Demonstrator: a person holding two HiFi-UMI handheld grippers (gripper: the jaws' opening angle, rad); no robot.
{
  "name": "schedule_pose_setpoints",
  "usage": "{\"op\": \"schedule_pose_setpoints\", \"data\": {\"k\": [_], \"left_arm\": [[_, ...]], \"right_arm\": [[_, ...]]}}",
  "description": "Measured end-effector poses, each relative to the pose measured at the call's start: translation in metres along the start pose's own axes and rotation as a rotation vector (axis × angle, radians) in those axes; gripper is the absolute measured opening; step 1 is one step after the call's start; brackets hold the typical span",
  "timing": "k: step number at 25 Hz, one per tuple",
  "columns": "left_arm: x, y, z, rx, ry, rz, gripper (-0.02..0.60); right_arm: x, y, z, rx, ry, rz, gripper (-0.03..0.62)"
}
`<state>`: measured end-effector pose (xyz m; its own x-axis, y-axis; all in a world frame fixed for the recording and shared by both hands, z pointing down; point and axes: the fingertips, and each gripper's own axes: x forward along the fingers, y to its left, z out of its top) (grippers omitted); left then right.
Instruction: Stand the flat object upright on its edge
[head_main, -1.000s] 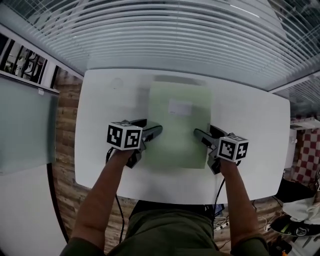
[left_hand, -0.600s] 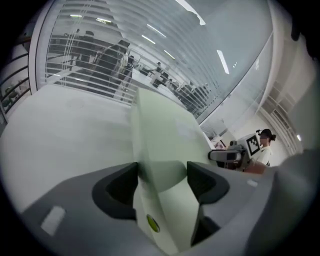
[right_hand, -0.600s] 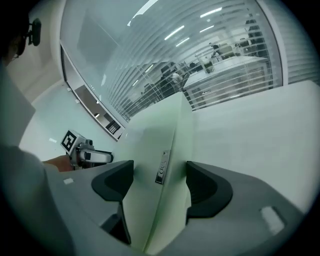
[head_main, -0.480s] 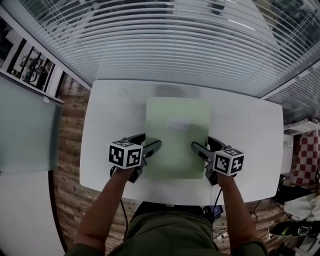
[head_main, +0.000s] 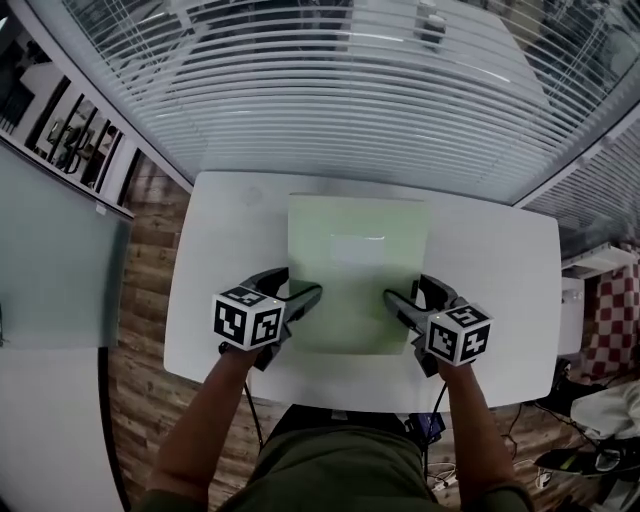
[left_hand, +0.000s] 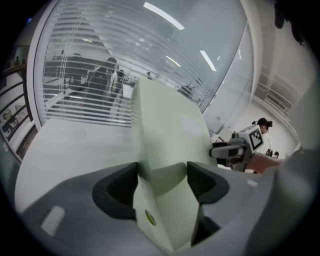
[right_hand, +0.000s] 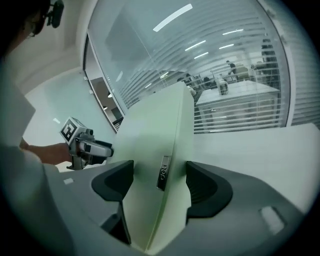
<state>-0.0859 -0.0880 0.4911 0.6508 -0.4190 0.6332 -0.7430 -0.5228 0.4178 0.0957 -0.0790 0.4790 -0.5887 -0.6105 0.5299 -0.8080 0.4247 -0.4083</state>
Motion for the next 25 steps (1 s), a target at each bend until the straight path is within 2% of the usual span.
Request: {"op": "schedule_pose_setpoints", "data": {"k": [5,14,25], "left_arm": [[-0.010,-0.010,0.014,0.057,-0.056,0.018,0.305],[-0.026,-0.027,0.045,0.169,-0.167,0.058,0.305],[-0.030,-0.031,0.059,0.285,-0.267,0.108,0.305]], "right_arm": [[-0.014,0.007,0.016,-0.079,-0.052,-0.028,0.334],[-0.033,0.014,0.039,-0.119,-0.144,-0.049,0.333],[-0.042,0.018,0.060,-0.291,-0.222,-0.146,0.331]]}}
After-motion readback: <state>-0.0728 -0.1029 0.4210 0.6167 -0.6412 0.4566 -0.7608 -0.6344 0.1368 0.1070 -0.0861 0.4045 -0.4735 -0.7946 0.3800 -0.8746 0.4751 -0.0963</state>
